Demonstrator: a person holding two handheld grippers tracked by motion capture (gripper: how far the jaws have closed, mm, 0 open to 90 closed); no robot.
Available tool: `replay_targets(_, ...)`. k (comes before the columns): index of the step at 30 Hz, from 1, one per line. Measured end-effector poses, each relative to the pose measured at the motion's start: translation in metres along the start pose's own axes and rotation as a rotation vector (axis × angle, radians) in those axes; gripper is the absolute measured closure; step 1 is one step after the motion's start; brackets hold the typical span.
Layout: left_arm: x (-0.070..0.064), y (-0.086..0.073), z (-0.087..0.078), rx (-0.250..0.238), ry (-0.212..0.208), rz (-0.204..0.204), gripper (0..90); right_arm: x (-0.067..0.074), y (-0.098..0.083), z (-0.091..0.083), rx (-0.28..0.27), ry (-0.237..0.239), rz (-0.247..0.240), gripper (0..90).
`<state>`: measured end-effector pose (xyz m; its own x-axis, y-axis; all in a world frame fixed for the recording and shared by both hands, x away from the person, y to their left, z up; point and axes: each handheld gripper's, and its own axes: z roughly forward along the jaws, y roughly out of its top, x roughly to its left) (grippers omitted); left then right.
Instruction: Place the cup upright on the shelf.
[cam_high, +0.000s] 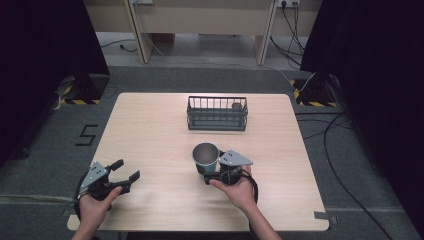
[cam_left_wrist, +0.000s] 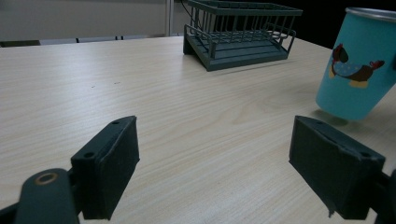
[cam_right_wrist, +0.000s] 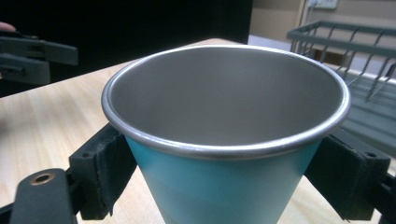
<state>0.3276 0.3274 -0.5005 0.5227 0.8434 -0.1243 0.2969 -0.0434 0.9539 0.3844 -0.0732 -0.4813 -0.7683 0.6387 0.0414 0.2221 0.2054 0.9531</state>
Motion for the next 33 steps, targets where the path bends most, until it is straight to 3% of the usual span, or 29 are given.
replay_targets(10,0.0,0.0,0.0,-0.005,-0.001,-0.002,15.3,-0.008,0.012,-0.002,-0.04,-0.043,0.003,15.5)
replay_targets(22,0.0,0.0,0.0,-0.005,-0.002,-0.001,15.3,-0.016,0.022,-0.004,-0.06,-0.059,-0.001,15.6)
replay_targets(33,0.0,0.0,0.0,-0.007,-0.001,-0.003,15.3,-0.032,0.033,-0.007,-0.098,-0.122,0.016,15.6)
